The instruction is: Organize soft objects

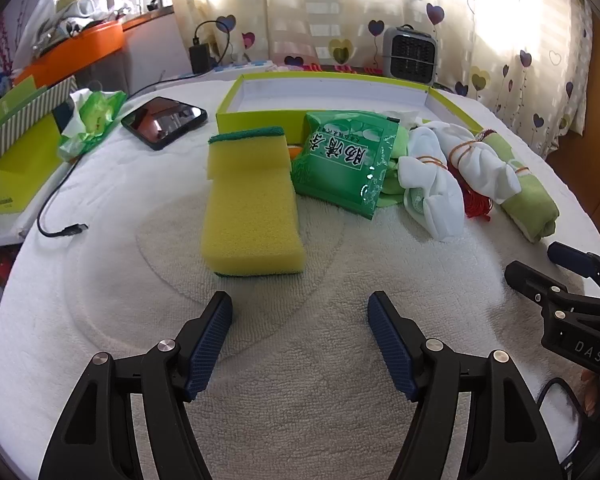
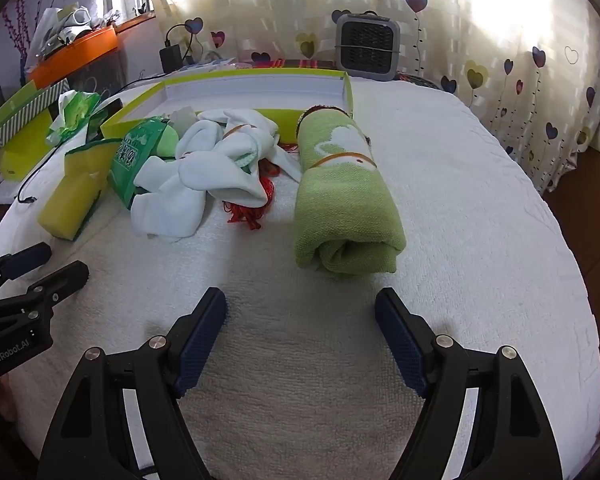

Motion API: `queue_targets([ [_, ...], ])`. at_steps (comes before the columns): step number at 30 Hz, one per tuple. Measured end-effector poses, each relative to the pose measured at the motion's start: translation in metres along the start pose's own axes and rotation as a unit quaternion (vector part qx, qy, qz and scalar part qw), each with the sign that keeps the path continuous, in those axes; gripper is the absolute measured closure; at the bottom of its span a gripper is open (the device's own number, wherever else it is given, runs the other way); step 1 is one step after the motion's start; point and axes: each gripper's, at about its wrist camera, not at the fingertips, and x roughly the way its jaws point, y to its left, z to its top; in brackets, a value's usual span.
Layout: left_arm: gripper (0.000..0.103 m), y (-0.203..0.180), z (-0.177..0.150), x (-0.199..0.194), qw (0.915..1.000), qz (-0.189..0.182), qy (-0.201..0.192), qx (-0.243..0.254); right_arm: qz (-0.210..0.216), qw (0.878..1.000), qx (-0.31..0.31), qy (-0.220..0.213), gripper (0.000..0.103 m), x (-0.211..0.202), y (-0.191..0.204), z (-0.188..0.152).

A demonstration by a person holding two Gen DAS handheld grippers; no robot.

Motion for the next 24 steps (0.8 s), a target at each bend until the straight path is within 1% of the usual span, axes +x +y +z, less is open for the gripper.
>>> queue_targets([
  [24,0.033,-0.0001,-0.0003,-0.0002,1.0,0.0,-0.003,0.001,0.0,1.0,0.0,0.0,0.025,0.0003,-0.0001,0.0001],
])
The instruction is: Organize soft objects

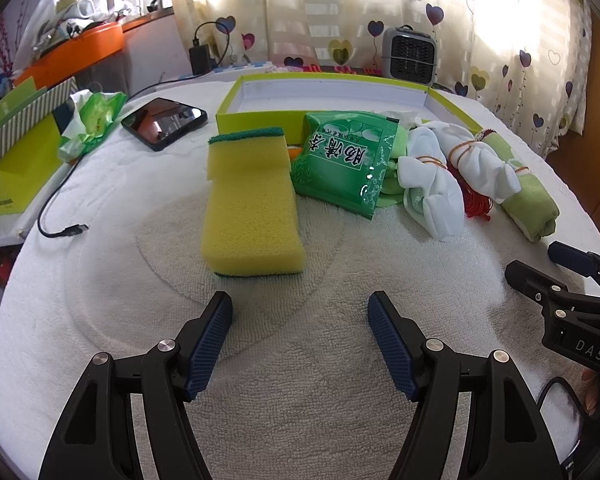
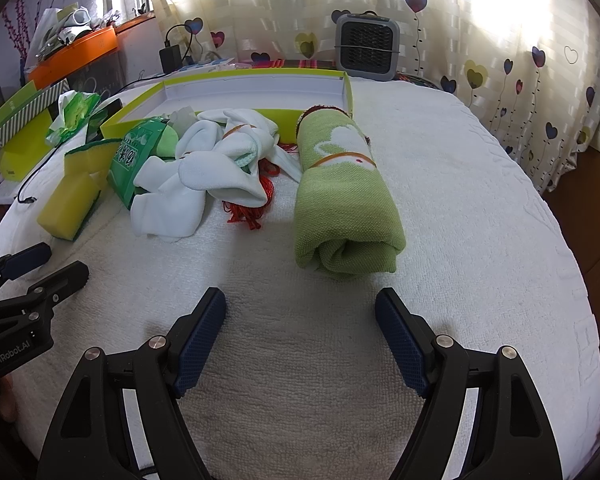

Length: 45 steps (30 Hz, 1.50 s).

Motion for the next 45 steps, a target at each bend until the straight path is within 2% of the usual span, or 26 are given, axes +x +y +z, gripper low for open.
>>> queue_targets([
  [45,0.033,-0.0004,0.0005,-0.0009,0.9999,-0.002,0.007,0.007,0.0,1.0,0.0,0.0,0.025,-0.0012,-0.0003,0.0001],
])
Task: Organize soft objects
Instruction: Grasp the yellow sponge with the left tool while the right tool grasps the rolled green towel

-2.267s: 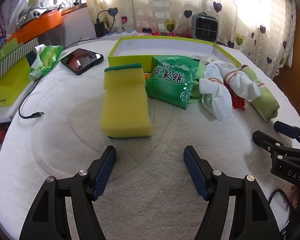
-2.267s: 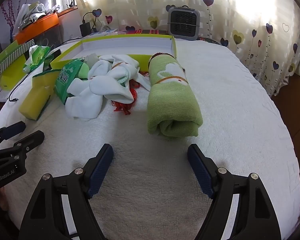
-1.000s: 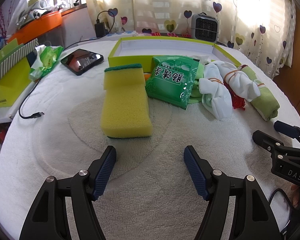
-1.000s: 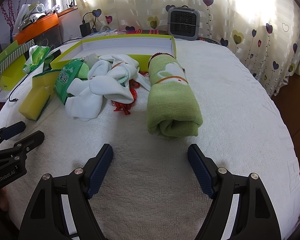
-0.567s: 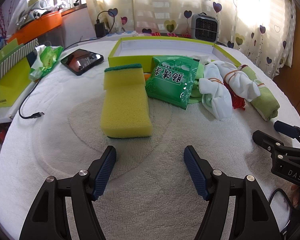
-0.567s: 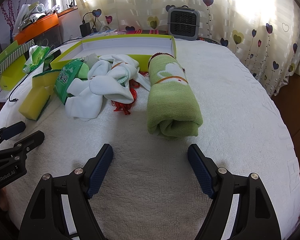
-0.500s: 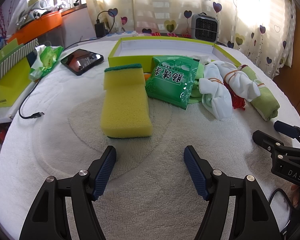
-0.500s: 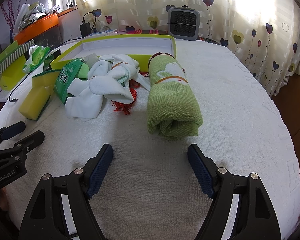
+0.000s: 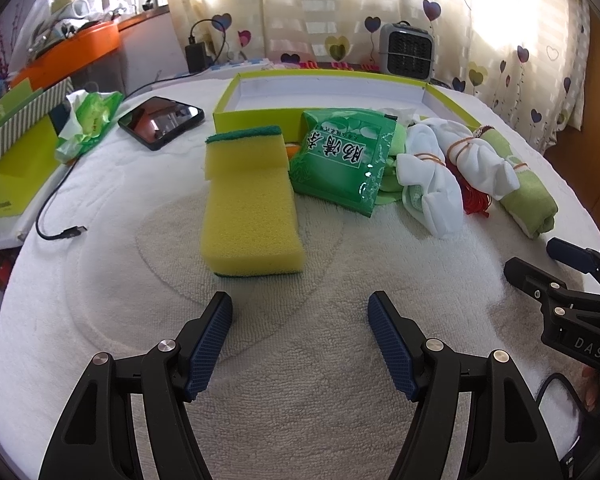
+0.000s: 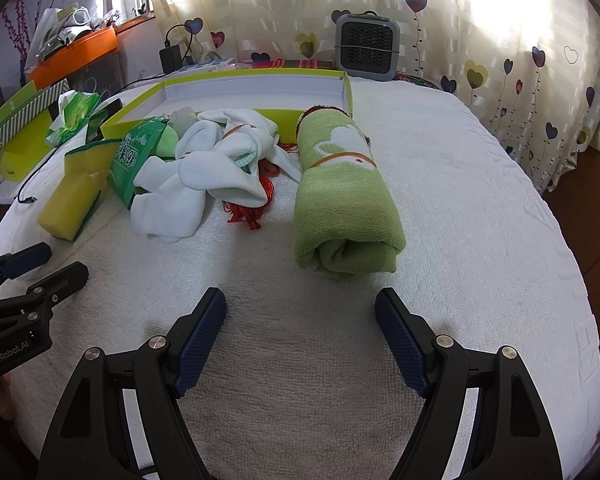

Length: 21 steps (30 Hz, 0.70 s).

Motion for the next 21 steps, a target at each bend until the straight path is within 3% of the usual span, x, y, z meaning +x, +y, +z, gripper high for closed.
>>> queue_targets([
  [8,0.033,0.006,0.003,0.0,0.9996,-0.022,0.014,0.008,0.011,1.0,-0.005,-0.004,0.025,-0.003,-0.003,0.0],
  [18,0.033,0.022,0.016,-0.021,0.9983,-0.053,-0.021,-0.012,0.02,0.998,0.006,-0.055,0.025,-0.028,-0.024,0.014],
  [21,0.033,0.029,0.023,-0.023,0.9985,-0.045,-0.025,-0.021,0.011,0.998,0.01,-0.063,0.025,-0.029,-0.031,0.024],
])
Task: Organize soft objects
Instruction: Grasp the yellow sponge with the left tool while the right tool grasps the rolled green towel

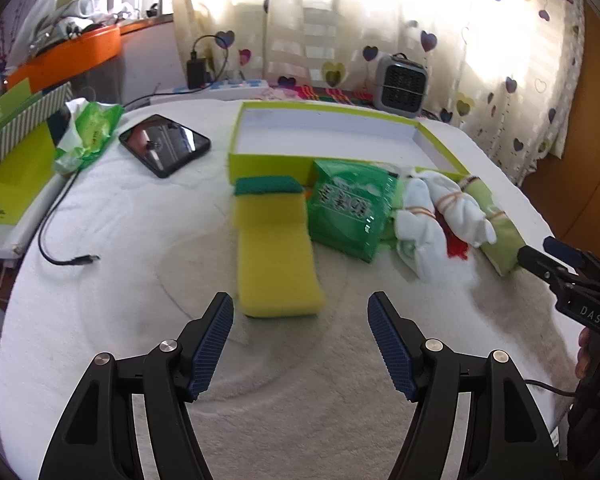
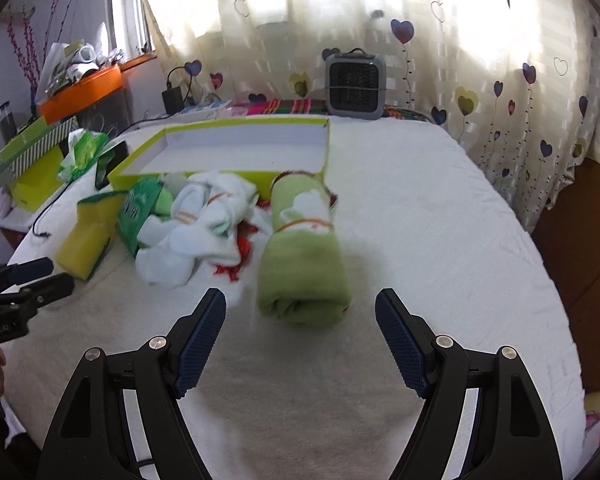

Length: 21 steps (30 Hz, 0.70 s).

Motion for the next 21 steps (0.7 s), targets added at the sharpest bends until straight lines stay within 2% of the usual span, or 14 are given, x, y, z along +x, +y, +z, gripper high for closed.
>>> queue_targets([
  [9,0.033,0.007,0.015,0.026,0.9996,-0.004,0.028,-0.006,0.017,1.0,0.008,0.014,0.025,0.021,-0.012,0.014],
  [14,0.033,0.018,0.016,0.037,0.9989,0.015,0.042,-0.018,0.02,0.999,0.006,0.029,0.025,0.034,-0.012,0.018],
  [21,0.034,0.028,0.019,0.044,0.9984,0.0,0.046,-0.033,0.03,0.997,0.026,0.058,0.025,0.053,-0.018,0.019],
])
